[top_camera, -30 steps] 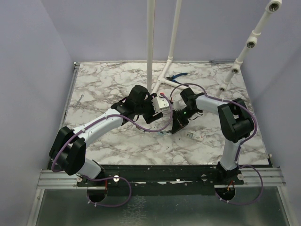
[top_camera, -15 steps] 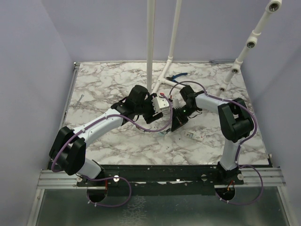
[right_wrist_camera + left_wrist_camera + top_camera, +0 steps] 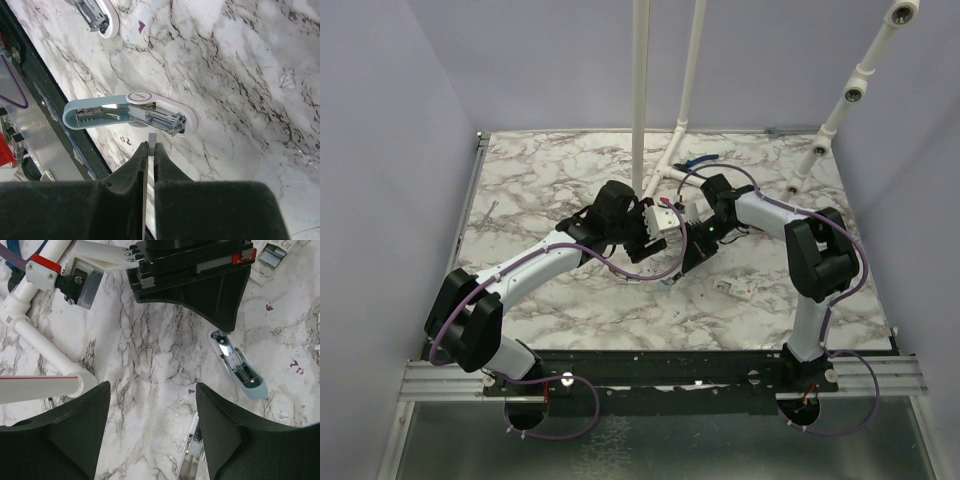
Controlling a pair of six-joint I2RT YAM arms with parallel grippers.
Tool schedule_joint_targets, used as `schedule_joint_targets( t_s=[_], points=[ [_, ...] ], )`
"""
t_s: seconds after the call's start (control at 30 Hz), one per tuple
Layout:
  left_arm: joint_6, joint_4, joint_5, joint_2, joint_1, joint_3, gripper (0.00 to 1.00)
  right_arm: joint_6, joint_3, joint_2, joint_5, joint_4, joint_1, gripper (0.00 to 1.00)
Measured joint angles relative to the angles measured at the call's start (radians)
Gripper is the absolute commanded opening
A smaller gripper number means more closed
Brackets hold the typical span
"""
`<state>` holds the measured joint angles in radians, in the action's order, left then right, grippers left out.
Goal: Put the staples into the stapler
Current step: Adjust the stapler at the center of the board.
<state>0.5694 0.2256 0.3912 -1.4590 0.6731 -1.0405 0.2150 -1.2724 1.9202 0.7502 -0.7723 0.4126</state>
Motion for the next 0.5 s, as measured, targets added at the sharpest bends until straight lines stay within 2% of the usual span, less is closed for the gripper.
schedule_joint_targets(
  t_s=[0.5],
  points=[
    [-0.005,0.000,-0.007,0.000,-0.006,0.000,0.70,0.091,-0.159,0.133,0.027,-0.141,0.033,0.06]
  ],
)
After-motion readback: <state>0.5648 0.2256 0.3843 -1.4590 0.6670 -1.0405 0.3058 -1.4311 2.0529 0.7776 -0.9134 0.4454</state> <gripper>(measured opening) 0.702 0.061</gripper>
